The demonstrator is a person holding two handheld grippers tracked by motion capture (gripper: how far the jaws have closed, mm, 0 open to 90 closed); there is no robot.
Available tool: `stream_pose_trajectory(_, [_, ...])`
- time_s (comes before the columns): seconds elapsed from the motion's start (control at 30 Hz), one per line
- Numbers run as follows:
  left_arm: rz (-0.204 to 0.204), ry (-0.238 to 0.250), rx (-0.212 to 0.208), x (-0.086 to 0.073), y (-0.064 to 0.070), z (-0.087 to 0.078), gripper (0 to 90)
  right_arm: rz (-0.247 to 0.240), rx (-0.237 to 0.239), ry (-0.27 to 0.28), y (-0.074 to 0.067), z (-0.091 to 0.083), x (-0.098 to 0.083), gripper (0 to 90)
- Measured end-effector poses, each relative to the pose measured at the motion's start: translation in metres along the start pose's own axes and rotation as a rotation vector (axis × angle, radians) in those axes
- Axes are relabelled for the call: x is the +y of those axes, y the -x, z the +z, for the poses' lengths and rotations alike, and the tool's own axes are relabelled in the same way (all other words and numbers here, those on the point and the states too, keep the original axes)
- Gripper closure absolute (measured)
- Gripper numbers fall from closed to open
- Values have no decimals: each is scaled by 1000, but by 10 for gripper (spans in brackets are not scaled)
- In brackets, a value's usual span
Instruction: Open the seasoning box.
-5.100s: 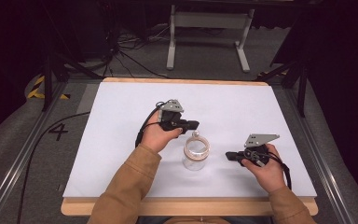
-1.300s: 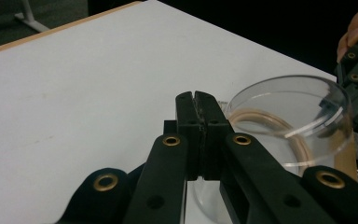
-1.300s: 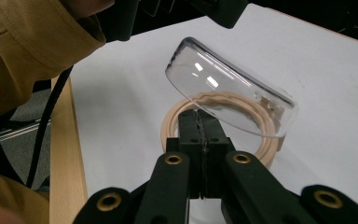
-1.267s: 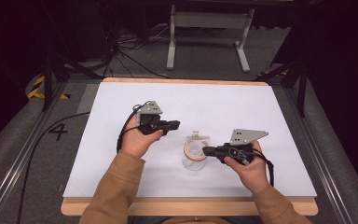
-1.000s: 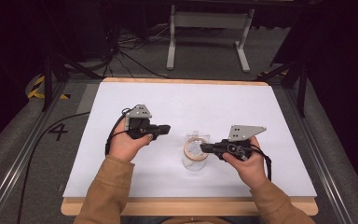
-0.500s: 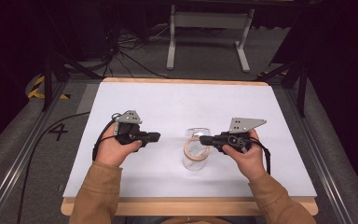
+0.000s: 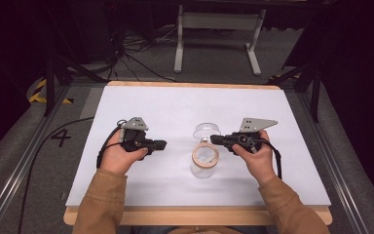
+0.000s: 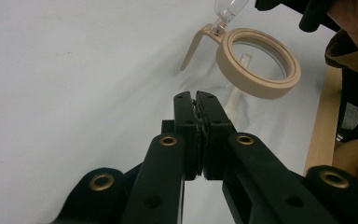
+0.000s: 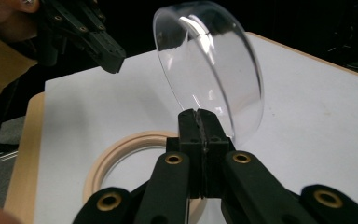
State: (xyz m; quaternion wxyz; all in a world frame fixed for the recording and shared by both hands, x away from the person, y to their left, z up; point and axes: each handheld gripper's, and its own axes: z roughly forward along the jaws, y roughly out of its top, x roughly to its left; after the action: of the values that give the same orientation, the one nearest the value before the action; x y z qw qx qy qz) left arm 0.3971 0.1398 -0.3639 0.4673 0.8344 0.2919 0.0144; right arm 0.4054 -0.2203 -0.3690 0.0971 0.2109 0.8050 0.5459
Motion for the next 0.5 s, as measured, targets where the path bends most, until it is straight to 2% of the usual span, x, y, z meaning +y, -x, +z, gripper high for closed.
stream_pose_trajectory(0.23, [4, -4, -5, 0, 0, 1, 875, 8, -38, -2, 5, 3, -5, 900])
stream_pose_trajectory(0.5, [12, 0, -7, 3, 0, 2, 873, -8, -33, 13, -1, -6, 0, 900])
